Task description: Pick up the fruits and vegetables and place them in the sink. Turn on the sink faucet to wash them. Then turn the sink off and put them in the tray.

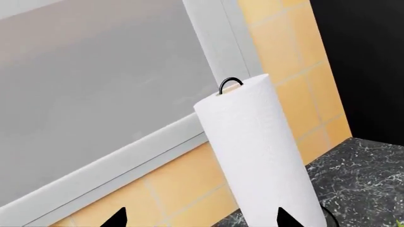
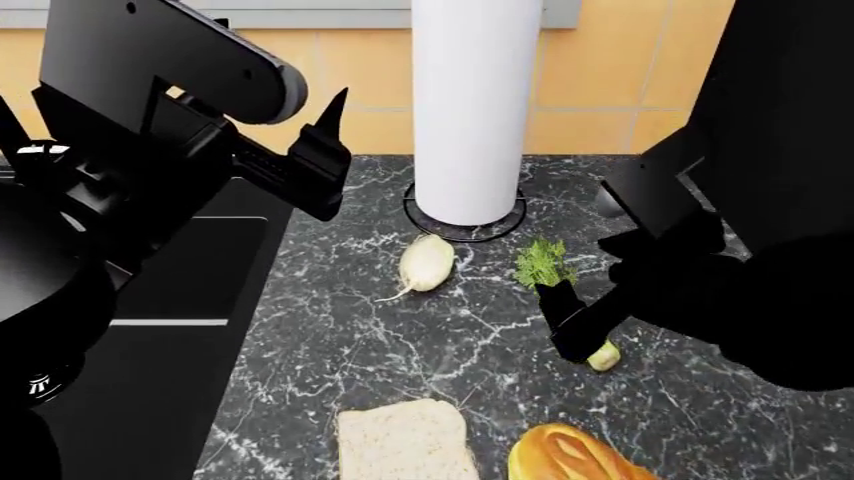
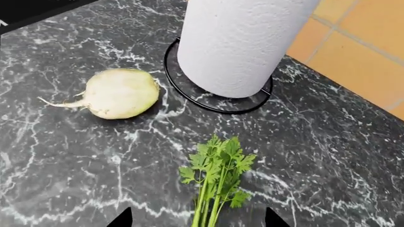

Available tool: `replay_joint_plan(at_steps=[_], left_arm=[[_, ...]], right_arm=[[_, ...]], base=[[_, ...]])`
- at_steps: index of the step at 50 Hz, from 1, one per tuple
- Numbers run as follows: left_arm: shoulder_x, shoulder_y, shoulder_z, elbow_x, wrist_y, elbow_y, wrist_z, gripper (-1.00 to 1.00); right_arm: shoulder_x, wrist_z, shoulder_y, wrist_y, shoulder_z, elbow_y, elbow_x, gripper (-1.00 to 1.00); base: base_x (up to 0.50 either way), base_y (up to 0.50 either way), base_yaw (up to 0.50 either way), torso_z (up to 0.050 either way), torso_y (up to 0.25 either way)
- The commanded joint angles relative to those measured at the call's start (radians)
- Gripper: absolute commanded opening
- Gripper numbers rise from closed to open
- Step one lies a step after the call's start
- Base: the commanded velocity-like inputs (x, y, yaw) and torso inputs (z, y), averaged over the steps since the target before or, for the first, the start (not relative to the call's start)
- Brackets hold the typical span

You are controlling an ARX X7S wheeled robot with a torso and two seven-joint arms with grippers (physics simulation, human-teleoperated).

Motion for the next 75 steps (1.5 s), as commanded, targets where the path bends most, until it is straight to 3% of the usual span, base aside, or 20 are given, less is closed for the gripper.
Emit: replay_joint_plan(at_steps=[1, 37, 38, 50, 62, 70, 75], left_arm=[[-0.014, 0.003, 0.012, -0.017, 0.018, -0.009, -0.014, 1.0], [-0.022, -0.026, 0.021, -0.116, 0.003, -0.007, -0.086, 1.0], [-0.023, -0.025, 0.024, -0.116, 0.007, -0.009, -0.086, 1.0], [-0.04, -0.013, 0.039, -0.119, 0.041, -0.017, -0.093, 1.0], [-0.033, 0.008, 0.08, -0.108, 0.077, -0.02, -0.102, 1.0], [-0.027, -0.018, 0.195, -0.103, 0.089, -0.049, -0.029, 1.0], [-0.031, -0.068, 0.286, -0.054, 0.108, -0.151, 0.036, 1.0]], right_arm=[[0.022, -0.02, -0.033, -0.024, -0.07, 0.02, -0.04, 1.0], [0.18, -0.047, -0.181, -0.062, -0.151, -0.019, -0.047, 1.0], [0.184, -0.042, -0.183, -0.062, -0.148, -0.02, -0.042, -1.0], [0.177, -0.056, -0.168, -0.139, -0.129, -0.015, -0.083, -1.0], [0.25, 0.105, -0.033, -0.102, -0.036, -0.054, -0.096, -1.0], [0.252, 0.104, 0.074, -0.038, -0.035, -0.104, -0.056, -1.0], [0.278, 0.123, 0.097, -0.081, 0.045, -0.144, 0.01, -1.0]], base=[[0.0, 0.0, 0.0, 0.0, 0.0], [0.0, 0.0, 0.0, 0.0, 0.0], [0.0, 0.0, 0.0, 0.0, 0.0], [0.0, 0.0, 0.0, 0.0, 0.0], [0.0, 0.0, 0.0, 0.0, 0.0], [0.0, 0.0, 0.0, 0.0, 0.0], [0.0, 0.0, 0.0, 0.0, 0.0]])
